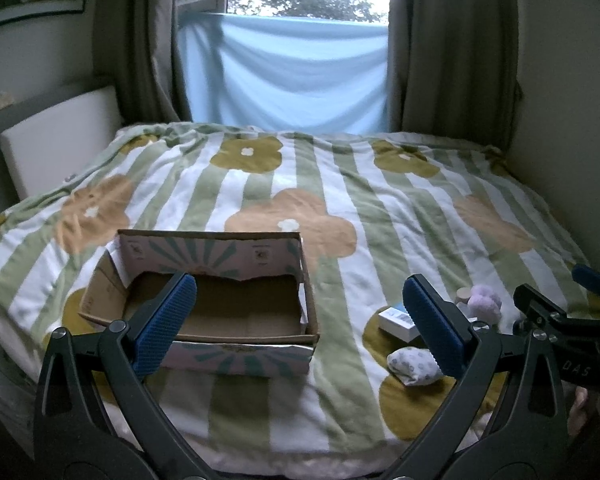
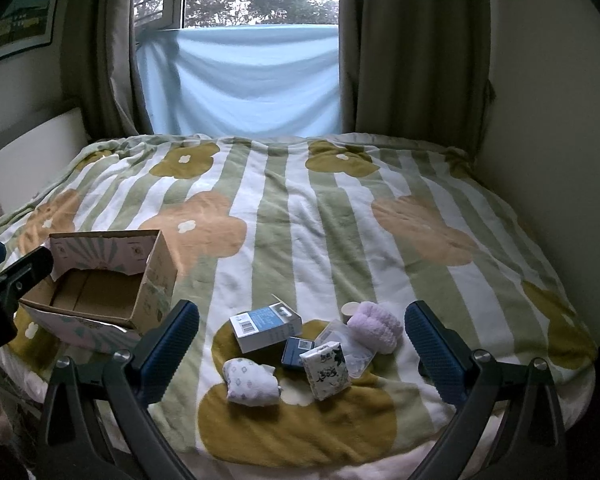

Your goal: Organize objects

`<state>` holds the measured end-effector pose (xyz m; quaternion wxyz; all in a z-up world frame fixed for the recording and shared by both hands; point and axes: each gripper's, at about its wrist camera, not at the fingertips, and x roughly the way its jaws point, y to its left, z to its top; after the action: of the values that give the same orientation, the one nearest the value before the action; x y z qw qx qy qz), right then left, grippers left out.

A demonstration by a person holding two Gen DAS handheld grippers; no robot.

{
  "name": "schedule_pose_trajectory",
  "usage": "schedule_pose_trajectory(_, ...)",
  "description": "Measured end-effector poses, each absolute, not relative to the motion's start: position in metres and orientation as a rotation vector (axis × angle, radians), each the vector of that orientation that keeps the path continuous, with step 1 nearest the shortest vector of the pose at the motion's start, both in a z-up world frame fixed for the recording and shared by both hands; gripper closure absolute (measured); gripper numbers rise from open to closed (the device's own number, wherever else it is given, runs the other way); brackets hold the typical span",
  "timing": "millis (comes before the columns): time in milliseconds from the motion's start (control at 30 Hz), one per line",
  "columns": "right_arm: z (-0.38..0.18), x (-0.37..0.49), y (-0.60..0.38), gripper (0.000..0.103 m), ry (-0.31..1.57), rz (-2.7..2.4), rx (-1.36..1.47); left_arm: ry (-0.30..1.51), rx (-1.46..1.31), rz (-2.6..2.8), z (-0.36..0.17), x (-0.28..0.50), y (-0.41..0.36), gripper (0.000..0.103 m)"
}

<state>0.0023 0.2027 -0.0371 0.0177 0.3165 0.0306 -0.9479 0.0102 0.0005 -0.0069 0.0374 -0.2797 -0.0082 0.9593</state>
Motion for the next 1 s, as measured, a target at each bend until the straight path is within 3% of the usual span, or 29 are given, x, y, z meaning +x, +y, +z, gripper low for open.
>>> schedule_pose_trajectory(1000, -0.0311, 0.0030, 0.1961, 0.001, 0.132, -2.931, 0.971, -0.032, -0.866, 2.959, -0.0079, 0.0123, 0.0029, 0.000)
